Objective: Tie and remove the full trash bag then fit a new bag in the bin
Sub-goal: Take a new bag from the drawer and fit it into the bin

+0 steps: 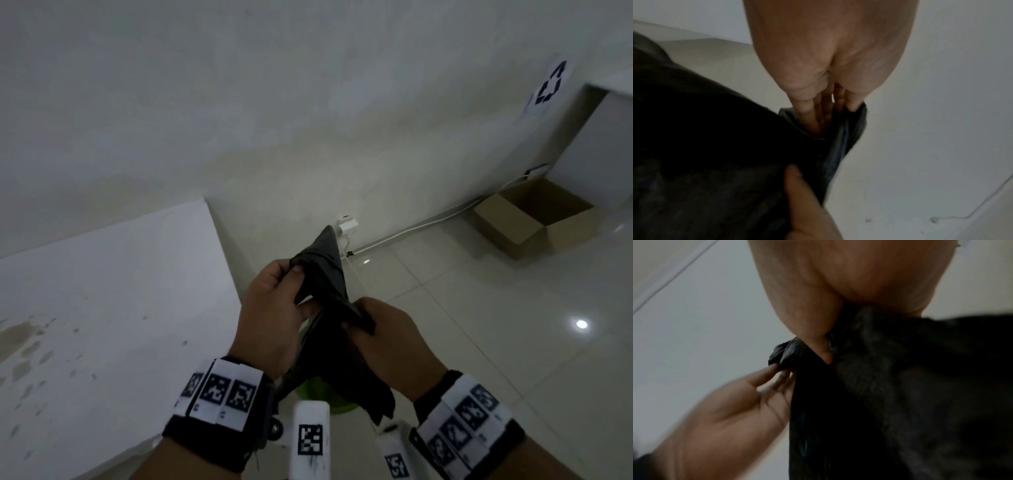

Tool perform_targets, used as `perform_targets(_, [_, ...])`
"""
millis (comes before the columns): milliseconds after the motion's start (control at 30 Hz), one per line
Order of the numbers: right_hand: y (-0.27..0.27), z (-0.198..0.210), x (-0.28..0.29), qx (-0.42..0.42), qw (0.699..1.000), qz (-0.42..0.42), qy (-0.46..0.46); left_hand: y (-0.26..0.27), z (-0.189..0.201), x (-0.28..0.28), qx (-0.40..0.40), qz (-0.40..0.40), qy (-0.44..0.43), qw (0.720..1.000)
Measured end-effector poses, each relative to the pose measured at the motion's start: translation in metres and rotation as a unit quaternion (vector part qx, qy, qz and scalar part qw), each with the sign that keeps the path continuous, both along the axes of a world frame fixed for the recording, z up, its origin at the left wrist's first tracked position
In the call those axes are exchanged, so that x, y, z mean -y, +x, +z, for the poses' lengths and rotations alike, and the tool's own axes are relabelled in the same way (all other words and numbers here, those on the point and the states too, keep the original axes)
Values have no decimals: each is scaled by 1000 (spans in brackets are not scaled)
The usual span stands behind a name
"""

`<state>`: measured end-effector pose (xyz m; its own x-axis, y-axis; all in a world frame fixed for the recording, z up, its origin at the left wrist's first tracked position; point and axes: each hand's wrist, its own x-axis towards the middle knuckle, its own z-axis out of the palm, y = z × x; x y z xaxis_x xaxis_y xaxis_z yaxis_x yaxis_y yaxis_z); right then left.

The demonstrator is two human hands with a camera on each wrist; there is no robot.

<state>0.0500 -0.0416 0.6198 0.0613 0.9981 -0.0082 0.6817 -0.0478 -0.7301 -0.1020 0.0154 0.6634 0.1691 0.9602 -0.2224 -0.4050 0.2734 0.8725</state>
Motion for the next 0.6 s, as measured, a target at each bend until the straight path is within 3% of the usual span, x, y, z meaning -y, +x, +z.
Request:
perform_targets(67, [7,3,-10,-96,994,-50,-18,4,-2,-7,-51,-18,35,998])
perform_targets(100, [12,11,-15,-164,984,-62,-31,3,-4,-9,-115,-40,64,990])
perform_targets(200, [29,35,-33,-306,947,-73,-59,-6,-15,-8,-325,-142,118,928])
perform_targets(267, [41,44,-50,-337,936,-94,-47,-9,-25,-4,-379,-164,118,903])
perform_targets(367, [56,48,-74,-324,936,-127,-56,-6,-33,1,-330,-91,50,938])
perform_targets(433, [64,48,-87,-365,917,-133,-91,3,-30,3,-296,-24,13,955])
perform_targets(467, [66,48,-90,-429,887,-117,-122,7,-29,2,-282,9,-1,959])
perform_targets(567, [72,52,-91,-637,751,-28,-174,18,-20,-3,-211,80,-38,973])
perform_targets(600, [75,53,-88,-658,734,-1,-169,21,-18,-5,-188,98,-42,976])
